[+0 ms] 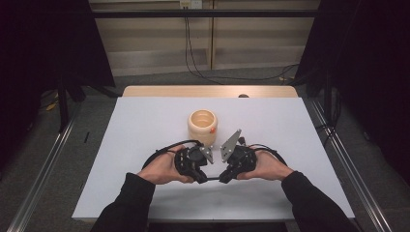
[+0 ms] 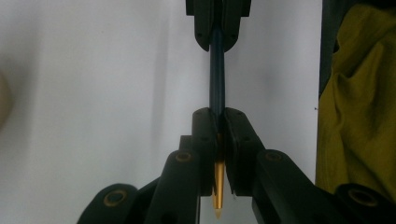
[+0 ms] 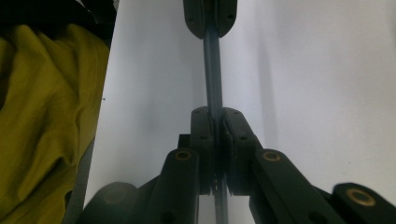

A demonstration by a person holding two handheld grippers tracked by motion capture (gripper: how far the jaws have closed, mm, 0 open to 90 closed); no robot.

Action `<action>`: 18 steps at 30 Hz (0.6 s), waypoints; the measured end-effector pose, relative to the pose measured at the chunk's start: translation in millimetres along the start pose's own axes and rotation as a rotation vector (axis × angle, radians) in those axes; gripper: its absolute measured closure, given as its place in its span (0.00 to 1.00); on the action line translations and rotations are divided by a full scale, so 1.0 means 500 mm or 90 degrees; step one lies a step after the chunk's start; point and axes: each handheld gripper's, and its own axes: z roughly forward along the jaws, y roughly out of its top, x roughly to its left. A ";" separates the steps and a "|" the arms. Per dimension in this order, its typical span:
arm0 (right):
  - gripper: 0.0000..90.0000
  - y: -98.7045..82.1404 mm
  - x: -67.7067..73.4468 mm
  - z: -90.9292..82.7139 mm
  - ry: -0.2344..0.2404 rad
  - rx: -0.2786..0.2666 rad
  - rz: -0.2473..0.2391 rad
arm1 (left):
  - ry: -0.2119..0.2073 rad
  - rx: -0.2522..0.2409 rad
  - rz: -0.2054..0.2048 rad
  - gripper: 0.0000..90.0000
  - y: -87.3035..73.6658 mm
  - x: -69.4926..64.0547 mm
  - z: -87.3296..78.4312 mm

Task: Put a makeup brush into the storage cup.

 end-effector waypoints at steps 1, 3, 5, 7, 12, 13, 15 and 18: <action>0.95 0.000 -0.001 0.001 -0.001 -0.003 -0.006 | 0.005 0.003 0.001 0.93 -0.001 0.000 -0.001; 0.95 0.000 0.001 0.002 0.005 -0.002 -0.008 | -0.001 0.001 0.003 0.93 -0.002 0.001 0.000; 0.95 0.000 0.003 0.001 0.000 0.003 -0.009 | 0.000 -0.007 -0.001 0.93 -0.003 0.001 0.001; 0.95 0.000 0.004 0.001 -0.004 0.000 -0.015 | 0.003 -0.004 0.005 0.93 -0.003 0.002 0.001; 0.95 -0.001 0.005 0.000 -0.013 -0.002 -0.015 | 0.013 -0.012 0.005 0.93 -0.007 0.002 0.002; 0.95 -0.001 0.005 0.001 -0.010 -0.003 -0.017 | 0.016 -0.016 -0.001 0.93 -0.008 0.002 0.002; 0.95 -0.001 0.005 0.001 -0.013 -0.003 -0.016 | 0.000 -0.013 0.000 0.92 -0.008 0.006 0.002; 0.95 -0.002 0.005 0.002 -0.015 -0.003 -0.016 | -0.004 -0.039 -0.019 0.87 -0.010 0.009 0.004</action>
